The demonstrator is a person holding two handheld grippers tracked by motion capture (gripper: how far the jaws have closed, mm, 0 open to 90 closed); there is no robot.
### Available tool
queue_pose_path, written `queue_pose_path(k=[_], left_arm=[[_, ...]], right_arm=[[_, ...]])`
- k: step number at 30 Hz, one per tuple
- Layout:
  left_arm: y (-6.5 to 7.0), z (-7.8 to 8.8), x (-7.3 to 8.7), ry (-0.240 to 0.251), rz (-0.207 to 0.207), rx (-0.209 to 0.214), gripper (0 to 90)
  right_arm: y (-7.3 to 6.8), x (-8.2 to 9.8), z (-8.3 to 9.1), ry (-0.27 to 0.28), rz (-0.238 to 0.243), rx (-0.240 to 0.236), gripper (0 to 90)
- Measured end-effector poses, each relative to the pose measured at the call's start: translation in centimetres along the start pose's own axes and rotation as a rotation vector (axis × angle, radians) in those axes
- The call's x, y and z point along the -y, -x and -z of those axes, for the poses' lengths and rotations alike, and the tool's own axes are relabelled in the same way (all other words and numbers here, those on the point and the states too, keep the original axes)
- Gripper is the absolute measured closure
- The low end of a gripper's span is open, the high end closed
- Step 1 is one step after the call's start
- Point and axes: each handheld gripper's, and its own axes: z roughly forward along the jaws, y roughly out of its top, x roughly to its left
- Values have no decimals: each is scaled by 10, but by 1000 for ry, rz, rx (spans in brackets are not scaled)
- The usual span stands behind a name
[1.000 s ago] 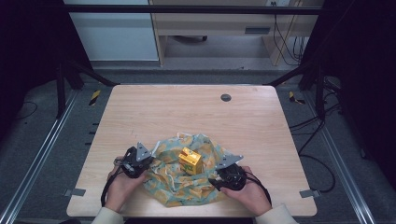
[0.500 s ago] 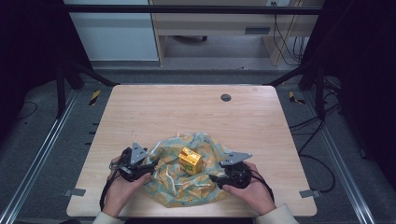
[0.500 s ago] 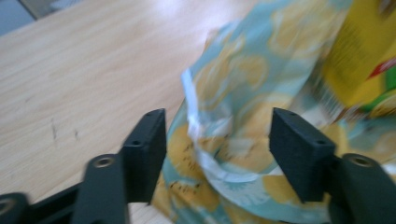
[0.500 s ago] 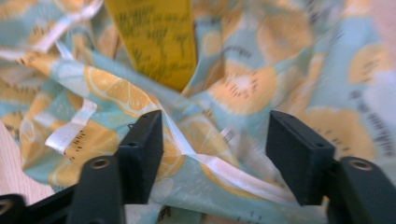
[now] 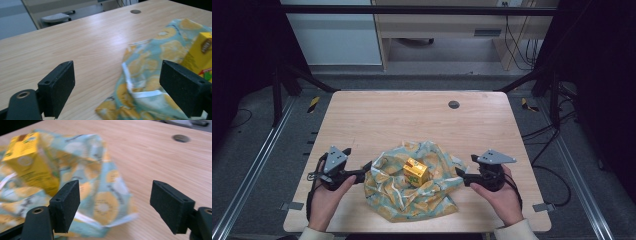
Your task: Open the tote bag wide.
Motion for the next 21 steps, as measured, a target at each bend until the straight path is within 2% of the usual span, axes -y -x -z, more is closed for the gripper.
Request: queue_pose_path(k=[3,8,12,13,16,18,21], left_arm=[[-16,7,3,3,32,-34,122],[-39,13,11,-36,42,-80,104],[-55,11,22,-93,107,-134,99],[-58,9,25,-112,126,-134,99],[-62,4,31,-164,152,-157,100],[-62,2,32,-186,152,-159,100],[-60,-2,33,-220,128,-159,99]], right_arm=[[13,2,5,14,-32,45,216],[32,7,12,29,-92,128,179],[47,14,15,25,-142,198,144],[50,16,16,16,-157,216,131],[61,25,15,-22,-189,256,86],[65,29,14,-50,-208,268,80],[68,32,14,-62,-222,276,80]])
